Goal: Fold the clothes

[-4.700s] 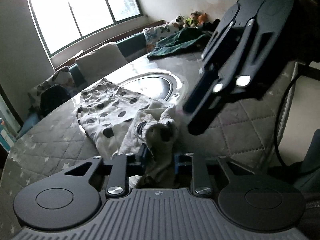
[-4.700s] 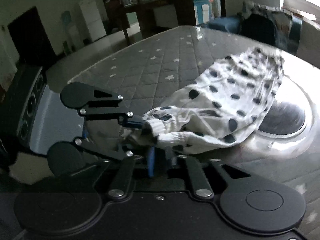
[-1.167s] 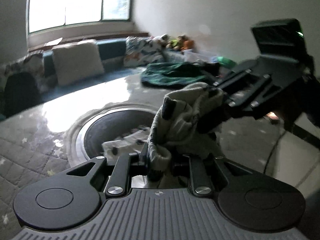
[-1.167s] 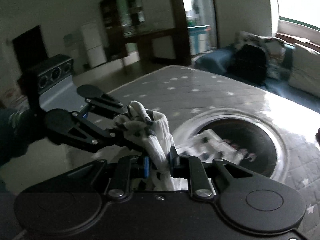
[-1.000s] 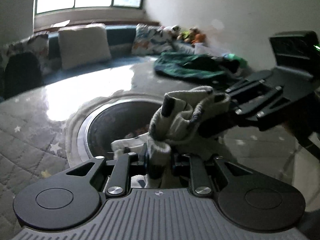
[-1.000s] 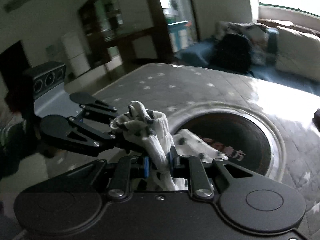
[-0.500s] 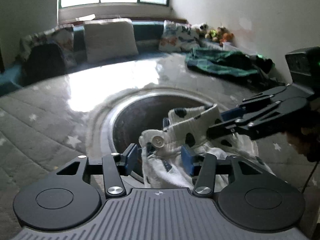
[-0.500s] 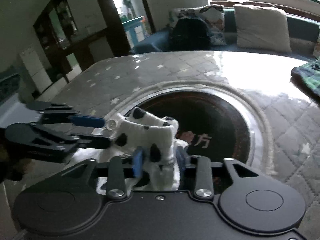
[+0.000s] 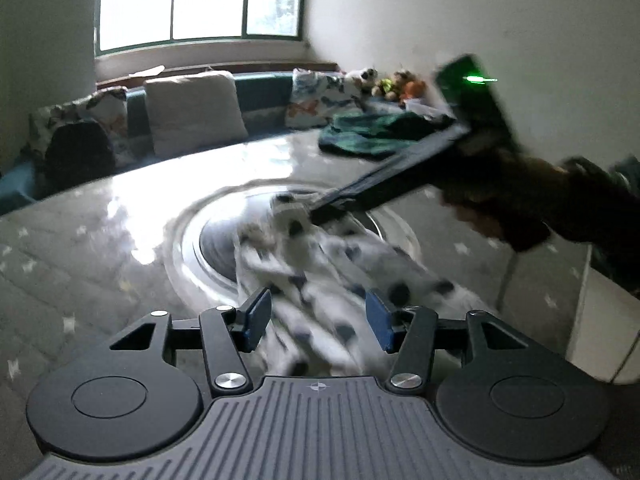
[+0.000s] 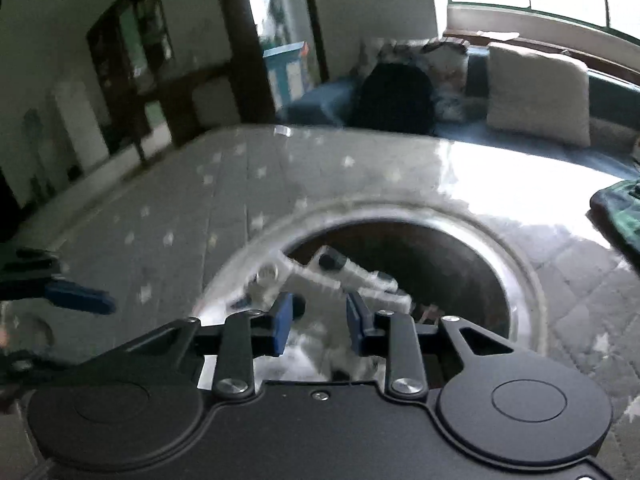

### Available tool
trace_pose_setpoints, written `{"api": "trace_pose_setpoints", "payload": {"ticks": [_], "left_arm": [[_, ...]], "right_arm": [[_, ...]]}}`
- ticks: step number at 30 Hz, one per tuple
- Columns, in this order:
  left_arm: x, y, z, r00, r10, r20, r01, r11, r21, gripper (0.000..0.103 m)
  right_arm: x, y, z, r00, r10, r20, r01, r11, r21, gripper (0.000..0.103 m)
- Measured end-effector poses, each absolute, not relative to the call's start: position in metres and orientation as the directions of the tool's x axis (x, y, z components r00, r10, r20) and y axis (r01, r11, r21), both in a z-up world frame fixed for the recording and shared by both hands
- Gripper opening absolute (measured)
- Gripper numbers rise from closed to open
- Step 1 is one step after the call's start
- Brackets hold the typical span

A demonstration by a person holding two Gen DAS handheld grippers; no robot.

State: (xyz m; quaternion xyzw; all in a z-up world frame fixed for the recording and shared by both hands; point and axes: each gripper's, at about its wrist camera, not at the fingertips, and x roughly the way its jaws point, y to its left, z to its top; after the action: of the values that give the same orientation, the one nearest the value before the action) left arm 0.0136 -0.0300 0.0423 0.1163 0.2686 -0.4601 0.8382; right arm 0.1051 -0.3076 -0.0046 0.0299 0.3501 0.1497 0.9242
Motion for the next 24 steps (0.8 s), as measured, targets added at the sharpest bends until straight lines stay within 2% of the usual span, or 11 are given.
{"api": "trace_pose_setpoints", "payload": {"ticks": [3, 8, 13, 16, 19, 24], "left_arm": [[0.005, -0.028, 0.031, 0.404, -0.704, -0.585, 0.834, 0.546, -0.081, 0.054], [0.0, -0.03, 0.019, 0.386, -0.706, -0.594, 0.83, 0.547, -0.11, 0.051], [0.002, -0.028, 0.015, 0.365, -0.723, -0.586, 0.831, 0.537, -0.146, 0.028], [-0.003, -0.026, 0.015, 0.377, -0.732, -0.568, 0.832, 0.537, -0.14, 0.021], [-0.009, -0.024, 0.016, 0.389, -0.734, -0.557, 0.828, 0.543, -0.138, 0.017], [-0.018, -0.015, 0.017, 0.416, -0.727, -0.546, 0.807, 0.572, -0.147, 0.016]], "right_arm": [[0.116, -0.309, -0.02, 0.685, 0.28, -0.673, -0.223, 0.96, 0.171, 0.031], [0.106, -0.307, -0.013, 0.696, 0.274, -0.664, -0.222, 0.961, 0.165, 0.031], [0.064, -0.308, 0.017, 0.7, 0.292, -0.652, -0.241, 0.956, 0.169, 0.031], [0.03, -0.313, 0.024, 0.674, 0.323, -0.665, -0.249, 0.946, 0.207, 0.032], [0.005, -0.311, 0.03, 0.644, 0.338, -0.686, -0.25, 0.941, 0.228, 0.035], [-0.03, -0.302, 0.011, 0.586, 0.352, -0.73, -0.239, 0.936, 0.26, 0.035]]}}
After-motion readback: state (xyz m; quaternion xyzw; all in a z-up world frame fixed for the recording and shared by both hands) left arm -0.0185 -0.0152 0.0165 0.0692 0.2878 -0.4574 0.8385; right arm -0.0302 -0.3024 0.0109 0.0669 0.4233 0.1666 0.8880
